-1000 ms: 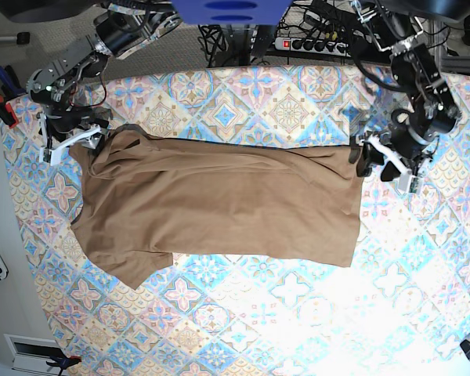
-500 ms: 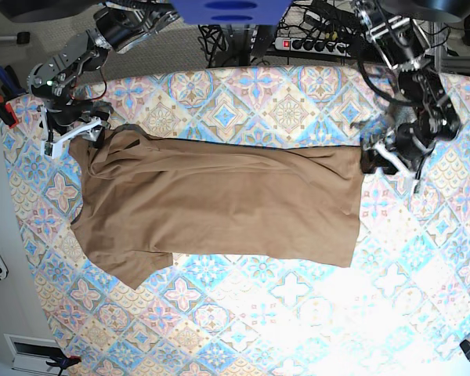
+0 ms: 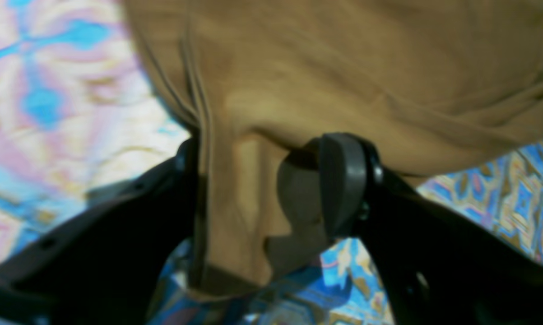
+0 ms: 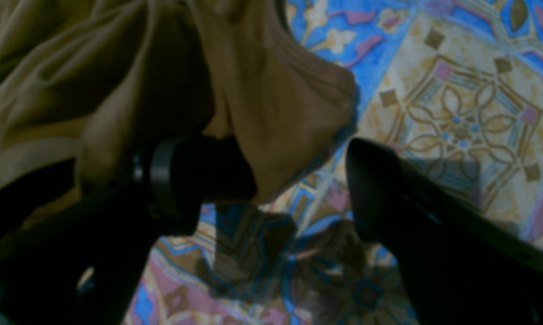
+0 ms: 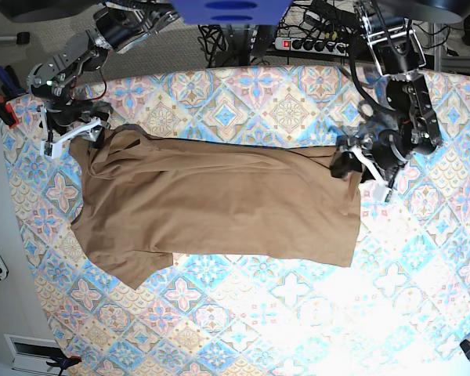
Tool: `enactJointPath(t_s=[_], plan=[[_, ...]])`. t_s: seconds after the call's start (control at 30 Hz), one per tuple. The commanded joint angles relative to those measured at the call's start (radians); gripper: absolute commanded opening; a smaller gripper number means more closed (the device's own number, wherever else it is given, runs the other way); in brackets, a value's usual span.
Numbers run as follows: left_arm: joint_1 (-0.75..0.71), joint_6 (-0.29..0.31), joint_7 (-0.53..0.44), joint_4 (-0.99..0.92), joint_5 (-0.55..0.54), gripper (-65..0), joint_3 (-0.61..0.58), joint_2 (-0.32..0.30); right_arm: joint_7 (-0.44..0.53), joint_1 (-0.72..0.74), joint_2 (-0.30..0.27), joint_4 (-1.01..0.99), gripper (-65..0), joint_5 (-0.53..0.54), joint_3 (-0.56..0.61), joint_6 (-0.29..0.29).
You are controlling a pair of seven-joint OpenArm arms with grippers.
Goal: Layout the t-shirt on the table in an organized manner, then fold the t-shirt properly
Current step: 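Pull the grasped shirt edge with both grippers to spread it flat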
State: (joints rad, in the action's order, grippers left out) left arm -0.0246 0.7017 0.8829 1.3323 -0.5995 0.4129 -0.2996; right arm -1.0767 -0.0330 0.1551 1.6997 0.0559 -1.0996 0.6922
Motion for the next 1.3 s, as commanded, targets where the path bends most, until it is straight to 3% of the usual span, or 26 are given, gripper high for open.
enactJointPath(t_s=[0.0,0.13,0.2,0.43,0.53,0.77,0.97,1.07,1.27], plan=[[-0.010,-0.004,0.045,0.003,0.026,-35.0,-0.009,-0.008,0.017,0.011,-0.009,0.020,-19.4,0.019,0.002,0.006],[-0.015,-0.004,0.040,0.002,0.037,-54.7,-0.010,0.029,0.017,0.011,-0.009,0.015,-20.7,0.019,0.002,0.006],[-0.011,-0.004,0.045,0.002,0.037,-65.0,-0.010,0.033,0.017,0.012,-0.009,0.015,-26.0,0.019,0.002,0.006],[-0.010,-0.004,0.045,0.002,0.039,-65.0,-0.010,0.030,0.017,0.014,-0.009,0.015,-55.8,0.019,0.002,0.006],[-0.021,-0.004,0.046,0.002,0.039,-65.0,-0.010,0.027,0.017,0.014,-0.009,0.015,-65.0,0.019,0.002,0.006],[-0.067,-0.004,0.063,0.003,0.039,-65.0,-0.010,0.000,0.014,0.009,-0.009,0.021,-65.0,0.015,0.002,0.006],[-0.087,-0.004,0.106,0.020,0.039,-65.0,-0.007,-0.034,-0.089,-0.015,-0.009,0.024,-65.0,0.015,0.002,0.006],[-0.100,-0.004,0.101,0.026,0.037,-65.0,-0.007,-0.045,-0.092,-0.018,-0.010,0.024,-65.0,0.014,0.002,0.006],[-0.104,-0.004,0.106,0.025,0.046,-65.0,-0.007,-0.083,-0.093,-0.035,-0.010,0.026,-65.0,-0.054,0.002,0.006]])
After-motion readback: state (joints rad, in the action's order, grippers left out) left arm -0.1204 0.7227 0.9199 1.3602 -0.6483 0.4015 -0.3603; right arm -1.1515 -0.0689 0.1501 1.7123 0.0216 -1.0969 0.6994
